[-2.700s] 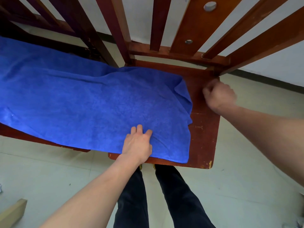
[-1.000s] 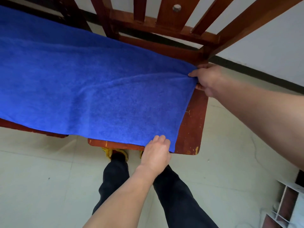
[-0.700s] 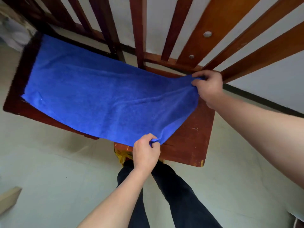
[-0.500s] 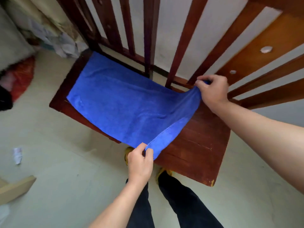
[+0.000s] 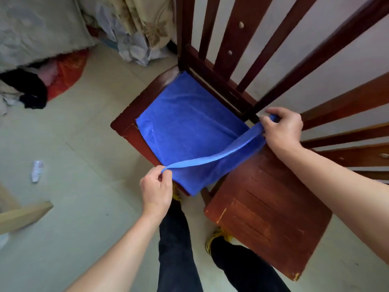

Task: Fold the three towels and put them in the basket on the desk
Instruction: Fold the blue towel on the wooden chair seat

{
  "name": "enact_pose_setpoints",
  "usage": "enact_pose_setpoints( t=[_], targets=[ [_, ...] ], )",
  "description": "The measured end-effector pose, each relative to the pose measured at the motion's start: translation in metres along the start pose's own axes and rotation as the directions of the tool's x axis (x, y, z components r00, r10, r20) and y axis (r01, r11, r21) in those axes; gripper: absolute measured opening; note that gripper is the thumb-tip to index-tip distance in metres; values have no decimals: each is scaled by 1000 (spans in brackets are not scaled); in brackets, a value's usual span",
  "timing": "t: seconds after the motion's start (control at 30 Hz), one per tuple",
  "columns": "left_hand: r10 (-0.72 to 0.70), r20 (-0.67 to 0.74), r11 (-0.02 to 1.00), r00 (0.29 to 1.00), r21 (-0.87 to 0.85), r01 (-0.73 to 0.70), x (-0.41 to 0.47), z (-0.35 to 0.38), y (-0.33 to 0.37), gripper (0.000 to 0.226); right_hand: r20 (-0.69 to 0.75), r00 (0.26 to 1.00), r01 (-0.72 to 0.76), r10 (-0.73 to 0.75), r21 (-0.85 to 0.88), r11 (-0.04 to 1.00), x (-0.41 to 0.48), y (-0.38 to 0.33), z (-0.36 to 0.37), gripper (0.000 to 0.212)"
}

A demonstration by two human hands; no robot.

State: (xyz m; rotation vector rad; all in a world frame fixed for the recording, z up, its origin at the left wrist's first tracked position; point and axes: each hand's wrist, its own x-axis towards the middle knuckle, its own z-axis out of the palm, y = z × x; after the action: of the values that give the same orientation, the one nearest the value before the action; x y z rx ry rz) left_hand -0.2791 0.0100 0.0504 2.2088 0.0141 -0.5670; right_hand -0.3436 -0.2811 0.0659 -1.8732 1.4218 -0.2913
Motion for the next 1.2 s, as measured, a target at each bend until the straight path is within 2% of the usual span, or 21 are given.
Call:
enact_pose_setpoints(
  t=[0.17, 0.23, 0.3, 0.37, 0.43, 0.53, 0.63, 0.7, 0.77, 0.97, 1.13, 1.2],
  targets=[
    [-18, 61, 992, 998, 127, 10, 66, -20, -12, 13, 44, 998, 48, -50, 51, 998, 32, -72, 74, 21],
    [17, 132, 978, 991, 206, -44, 98, -23, -19, 10, 64, 996, 63, -65, 37, 997, 46, -96, 107, 23],
    [89, 216, 931, 972, 330, -158, 130, -24, -25, 7, 85, 995, 58, -59, 5, 998, 57, -110, 136, 23],
    [162, 322, 849, 933, 437, -298, 161, -23, -32, 8, 108, 993, 56, -52, -33, 998, 67, -118, 163, 24],
    [214, 445, 772, 870, 468, -429, 193, -20, -38, 12, 135, 990, 57, -47, -70, 996, 78, -119, 188, 26],
    [196, 600, 684, 776, 483, -547, 233, -12, -40, 16, 181, 983, 38, -16, -114, 993, 93, -117, 217, 22],
    [157, 657, 644, 737, 498, -581, 259, -5, -40, 13, 204, 979, -6, 32, -127, 992, 106, -113, 238, 22],
    [177, 648, 661, 741, 480, -577, 264, -4, -37, 10, 203, 978, -30, 57, -135, 990, 112, -111, 246, 24],
    [119, 658, 699, 744, 476, -533, 268, -6, -32, 11, 211, 974, -51, 78, -133, 990, 117, -112, 251, 25],
    [22, 699, 662, 715, 526, -534, 270, -24, -37, 17, 245, 959, -121, 141, -94, 988, 125, -119, 264, 18],
    [122, 770, 632, 627, 426, -647, 275, -28, -40, 19, 275, 939, -208, 207, -28, 978, 128, -131, 280, 20],
    [64, 777, 658, 626, 439, -612, 275, -25, -42, 18, 283, 933, -230, 222, -3, 973, 129, -134, 286, 18]
  ],
)
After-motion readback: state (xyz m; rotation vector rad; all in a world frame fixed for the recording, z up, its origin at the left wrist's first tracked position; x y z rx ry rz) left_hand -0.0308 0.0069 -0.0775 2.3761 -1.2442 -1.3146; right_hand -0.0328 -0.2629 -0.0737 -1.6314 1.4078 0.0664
